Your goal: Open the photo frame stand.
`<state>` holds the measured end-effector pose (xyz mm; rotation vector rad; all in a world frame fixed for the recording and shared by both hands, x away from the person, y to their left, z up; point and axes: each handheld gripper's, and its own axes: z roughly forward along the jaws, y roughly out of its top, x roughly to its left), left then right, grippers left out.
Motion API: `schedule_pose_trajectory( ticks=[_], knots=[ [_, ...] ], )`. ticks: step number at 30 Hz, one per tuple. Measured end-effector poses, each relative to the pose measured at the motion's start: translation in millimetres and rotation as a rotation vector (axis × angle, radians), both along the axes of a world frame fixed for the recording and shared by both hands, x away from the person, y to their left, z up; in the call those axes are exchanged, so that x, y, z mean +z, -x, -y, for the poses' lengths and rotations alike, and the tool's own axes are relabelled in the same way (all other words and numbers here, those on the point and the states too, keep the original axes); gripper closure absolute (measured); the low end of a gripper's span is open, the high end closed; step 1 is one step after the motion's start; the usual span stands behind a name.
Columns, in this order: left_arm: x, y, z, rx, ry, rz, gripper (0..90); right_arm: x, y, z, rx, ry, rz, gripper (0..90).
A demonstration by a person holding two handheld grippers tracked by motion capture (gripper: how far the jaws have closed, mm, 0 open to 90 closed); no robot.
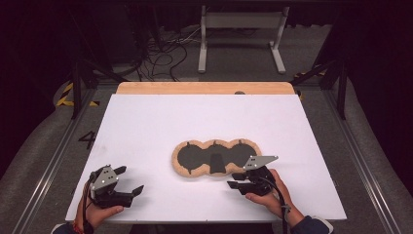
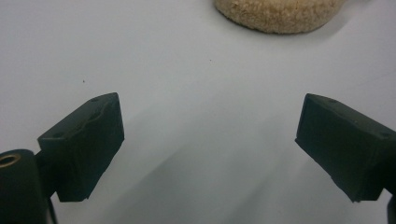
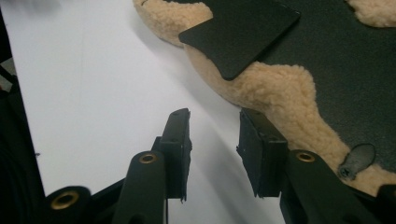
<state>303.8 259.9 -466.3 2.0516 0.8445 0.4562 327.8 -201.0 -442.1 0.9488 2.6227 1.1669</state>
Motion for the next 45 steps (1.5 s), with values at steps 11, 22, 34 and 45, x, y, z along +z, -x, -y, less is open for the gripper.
schedule_pose_trajectory(
  ticks=[11, 22, 34, 45],
  knots=[
    [0.3, -5.4, 2.4, 0.0, 0.01, 0.005, 8.1, -3.2, -10.4, -2.4, -0.046, -0.037, -0.055, 56.6],
    [0.3, -7.2, 5.6, -0.006, 0.008, 0.004, 9.1, -7.3, -16.0, -8.4, -0.041, -0.077, -0.099, 54.1],
    [2.9, -2.1, 7.8, -0.013, -0.004, 0.011, 9.3, -6.2, -12.9, -19.2, -0.019, -0.102, -0.116, 55.0],
    [2.6, -1.9, 9.7, -0.02, -0.016, 0.009, 10.5, -5.9, -24.6, -10.0, -0.112, -0.26, -0.222, 55.6]
  ],
)
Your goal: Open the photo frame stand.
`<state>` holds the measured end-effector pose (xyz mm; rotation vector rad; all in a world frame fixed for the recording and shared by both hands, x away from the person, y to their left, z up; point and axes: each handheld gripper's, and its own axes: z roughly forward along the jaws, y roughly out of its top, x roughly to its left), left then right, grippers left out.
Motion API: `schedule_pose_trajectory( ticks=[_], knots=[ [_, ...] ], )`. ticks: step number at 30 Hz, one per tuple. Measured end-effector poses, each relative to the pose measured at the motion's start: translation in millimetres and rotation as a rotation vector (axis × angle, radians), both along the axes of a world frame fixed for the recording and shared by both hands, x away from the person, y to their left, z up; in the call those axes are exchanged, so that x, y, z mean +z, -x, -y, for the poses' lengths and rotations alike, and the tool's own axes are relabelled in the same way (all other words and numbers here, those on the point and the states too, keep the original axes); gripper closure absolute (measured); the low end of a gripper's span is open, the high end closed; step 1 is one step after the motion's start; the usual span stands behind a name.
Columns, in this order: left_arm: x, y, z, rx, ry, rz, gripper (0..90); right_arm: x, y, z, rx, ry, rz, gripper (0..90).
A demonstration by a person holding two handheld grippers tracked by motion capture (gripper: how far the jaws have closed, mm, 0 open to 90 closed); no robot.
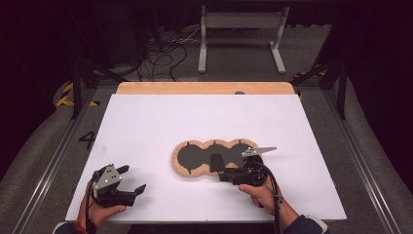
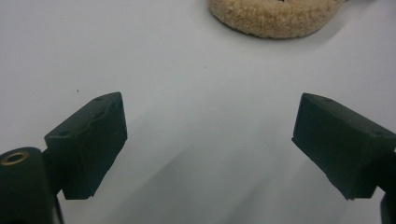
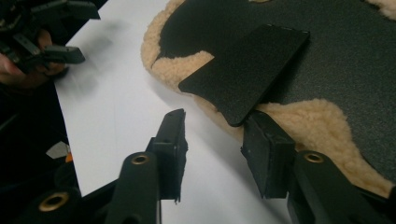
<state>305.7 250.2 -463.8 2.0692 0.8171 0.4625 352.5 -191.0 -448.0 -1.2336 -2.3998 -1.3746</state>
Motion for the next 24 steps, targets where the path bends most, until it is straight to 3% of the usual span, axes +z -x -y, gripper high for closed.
schedule_pose_trajectory(
  ticks=[4, 9, 15, 19, 23, 24],
  knots=[
    [0.0, 0.2, 3.0, -0.005, -0.003, -0.001, 10.9, 0.6, -3.4, -0.5, -0.016, -0.058, -0.041, 52.5],
    [1.3, -0.6, 6.6, -0.017, 0.014, -0.007, 11.9, -3.3, -13.6, 5.3, -0.05, -0.208, -0.195, 45.1],
    [6.5, -11.2, 31.4, -0.098, 0.005, -0.018, 11.8, -4.4, -18.9, 7.6, -0.054, -0.263, -0.251, 39.8],
    [8.5, -29.3, 50.5, -0.133, 0.032, -0.059, 13.5, -5.2, -22.8, 6.6, -0.071, -0.291, -0.279, 40.3],
    [10.1, -47.9, 65.5, -0.147, 0.074, -0.101, 13.2, -7.2, -29.1, 3.4, -0.106, -0.298, -0.3, 44.4],
    [9.9, -52.5, 68.3, -0.149, 0.081, -0.108, 12.3, -10.6, -33.3, 3.1, -0.126, -0.315, -0.322, 50.3]
  ],
)
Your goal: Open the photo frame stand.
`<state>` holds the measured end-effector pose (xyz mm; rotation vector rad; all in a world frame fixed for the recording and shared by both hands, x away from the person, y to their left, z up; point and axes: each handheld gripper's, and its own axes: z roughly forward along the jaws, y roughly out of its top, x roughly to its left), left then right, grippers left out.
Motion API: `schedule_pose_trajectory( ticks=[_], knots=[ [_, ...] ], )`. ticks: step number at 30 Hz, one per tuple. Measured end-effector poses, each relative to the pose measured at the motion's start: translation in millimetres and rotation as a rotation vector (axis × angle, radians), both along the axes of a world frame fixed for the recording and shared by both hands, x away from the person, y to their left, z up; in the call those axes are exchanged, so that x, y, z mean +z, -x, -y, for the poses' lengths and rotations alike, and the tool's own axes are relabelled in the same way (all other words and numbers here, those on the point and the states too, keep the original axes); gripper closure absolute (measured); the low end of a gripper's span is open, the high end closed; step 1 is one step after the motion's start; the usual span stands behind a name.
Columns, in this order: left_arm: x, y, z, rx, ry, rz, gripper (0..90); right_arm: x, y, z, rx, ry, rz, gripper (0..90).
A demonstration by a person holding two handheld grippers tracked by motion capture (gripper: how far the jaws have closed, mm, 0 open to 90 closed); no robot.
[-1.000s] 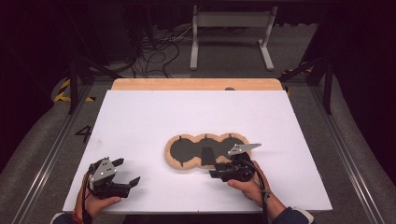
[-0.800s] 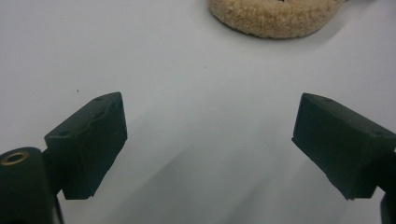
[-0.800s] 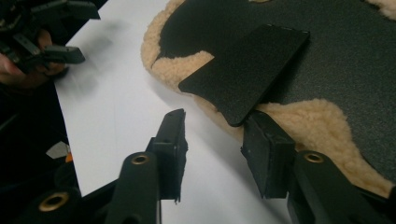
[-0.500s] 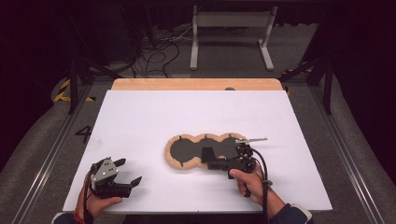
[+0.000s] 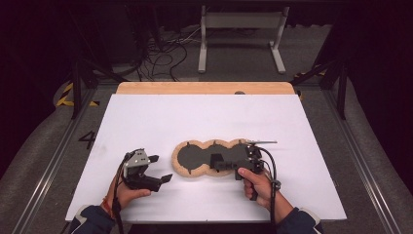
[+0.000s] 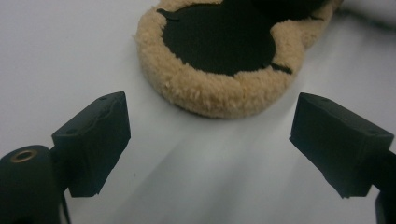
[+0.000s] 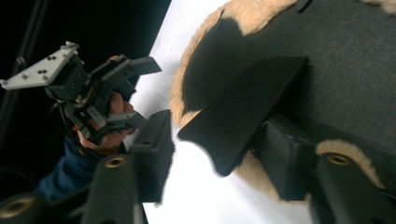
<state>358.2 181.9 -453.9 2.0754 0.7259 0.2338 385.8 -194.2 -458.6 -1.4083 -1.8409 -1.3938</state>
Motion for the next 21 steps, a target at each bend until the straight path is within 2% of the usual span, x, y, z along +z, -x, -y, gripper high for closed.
schedule_pose_trajectory(
  ticks=[2, 4, 8, 10, 11, 13, 14, 16, 17, 19, 21],
  knots=[
    [-1.5, -7.4, 4.6, 0.009, 0.016, -0.022, 12.2, -1.5, -1.7, 0.3, -0.01, 0.001, -0.008, 53.6],
    [-3.6, -14.8, 8.0, 0.012, 0.016, -0.042, 11.8, -4.5, -3.8, 0.7, -0.011, -0.024, -0.023, 54.3],
    [-7.0, -27.4, 13.4, 0.023, 0.036, -0.091, 11.4, -4.5, -3.6, 1.3, -0.002, -0.014, -0.02, 56.1],
    [-8.9, -34.9, 15.8, 0.01, 0.04, -0.113, 11.3, -4.7, -3.9, 3.0, 0.013, -0.006, -0.011, 57.9],
    [-9.9, -37.9, 18.1, 0.013, 0.048, -0.138, 11.3, -4.0, -3.6, 2.9, 0.022, 0.007, -0.001, 57.9],
    [-10.3, -41.3, 21.2, 0.016, 0.043, -0.156, 10.6, -2.6, -3.1, 1.7, 0.028, 0.022, 0.014, 58.1],
    [-11.1, -44.2, 22.5, 0.002, 0.036, -0.168, 10.6, -2.6, -3.6, 1.5, 0.032, 0.022, 0.019, 58.3],
    [-11.3, -46.2, 23.1, 0.002, 0.025, -0.17, 9.7, -3.2, -4.6, 2.2, 0.046, 0.022, 0.026, 58.7],
    [-12.0, -46.1, 24.4, 0.008, 0.036, -0.186, 9.8, -3.3, -5.2, 2.7, 0.052, 0.021, 0.024, 58.9],
    [-13.0, -46.7, 25.4, -0.011, 0.034, -0.192, 12.2, -3.3, -6.4, 2.8, 0.059, 0.018, 0.023, 57.6],
    [-13.4, -46.7, 26.3, -0.019, 0.05, -0.196, 14.8, -3.0, -9.2, 3.2, 0.066, 0.011, 0.025, 55.7]
  ],
)
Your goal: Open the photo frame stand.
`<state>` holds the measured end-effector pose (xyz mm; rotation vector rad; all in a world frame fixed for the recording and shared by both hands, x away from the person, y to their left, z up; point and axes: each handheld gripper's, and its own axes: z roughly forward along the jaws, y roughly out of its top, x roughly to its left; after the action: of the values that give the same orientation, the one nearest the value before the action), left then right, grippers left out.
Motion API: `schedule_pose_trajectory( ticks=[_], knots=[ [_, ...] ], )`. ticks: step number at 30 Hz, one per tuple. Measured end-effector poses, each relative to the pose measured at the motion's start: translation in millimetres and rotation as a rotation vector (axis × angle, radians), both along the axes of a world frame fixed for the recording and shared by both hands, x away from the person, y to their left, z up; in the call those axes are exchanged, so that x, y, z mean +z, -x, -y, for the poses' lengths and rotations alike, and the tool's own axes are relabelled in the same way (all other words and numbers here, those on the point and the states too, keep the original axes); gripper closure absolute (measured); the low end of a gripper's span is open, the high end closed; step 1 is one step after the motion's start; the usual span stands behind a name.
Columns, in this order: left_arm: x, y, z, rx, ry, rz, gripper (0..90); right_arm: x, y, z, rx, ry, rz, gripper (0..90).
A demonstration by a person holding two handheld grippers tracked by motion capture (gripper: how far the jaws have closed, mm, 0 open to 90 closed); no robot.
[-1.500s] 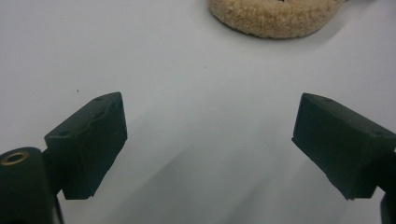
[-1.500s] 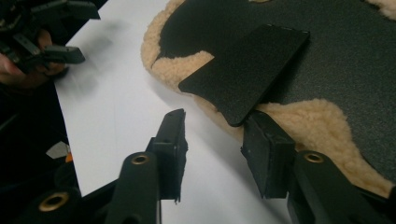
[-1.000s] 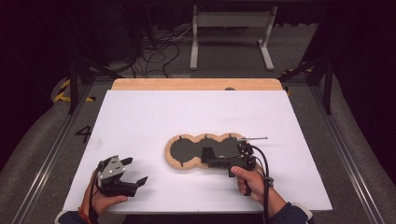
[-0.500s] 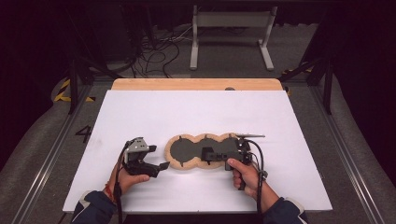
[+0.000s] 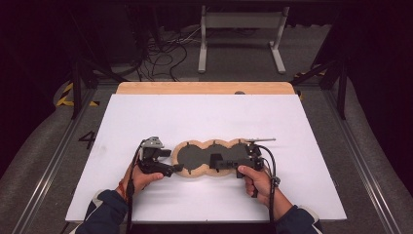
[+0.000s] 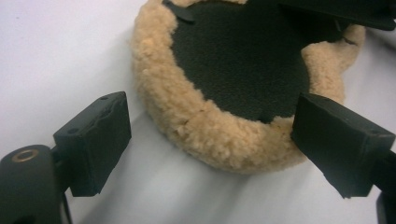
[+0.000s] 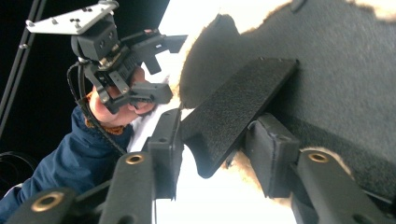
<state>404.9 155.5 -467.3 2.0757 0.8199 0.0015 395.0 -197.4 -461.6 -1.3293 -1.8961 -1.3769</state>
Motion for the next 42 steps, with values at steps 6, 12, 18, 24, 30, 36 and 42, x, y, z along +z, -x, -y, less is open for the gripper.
schedule_pose_trajectory(
  ticks=[6, 12, 18, 24, 30, 36, 42],
  knots=[
    [0.1, 1.8, 1.9, -0.009, 0.006, -0.003, 18.3, -1.1, -3.4, -5.4, -0.021, -0.034, -0.046, 51.7],
    [-1.0, 3.5, 2.4, -0.007, 0.007, 0.009, 18.1, -6.7, -4.6, -3.0, -0.045, -0.062, -0.082, 62.0],
    [-1.4, 3.6, -0.8, -0.014, 0.016, 0.008, 14.7, -2.6, -1.1, -6.2, -0.003, 0.009, -0.008, 71.1],
    [-2.1, 5.0, 0.7, -0.058, 0.062, -0.011, 22.4, 1.1, 2.8, -7.5, 0.041, 0.061, 0.07, 71.2],
    [1.8, 9.3, 3.7, -0.1, 0.051, 0.027, 28.4, 5.1, 8.6, -9.4, 0.07, 0.12, 0.148, 71.1],
    [6.6, 13.5, -2.0, -0.095, 0.092, 0.02, 43.8, 9.2, 14.9, -10.9, 0.099, 0.175, 0.229, 70.4],
    [15.8, 23.7, -6.1, -0.106, 0.089, 0.086, 52.4, 14.0, 24.4, -13.6, 0.125, 0.253, 0.318, 70.5]
  ],
)
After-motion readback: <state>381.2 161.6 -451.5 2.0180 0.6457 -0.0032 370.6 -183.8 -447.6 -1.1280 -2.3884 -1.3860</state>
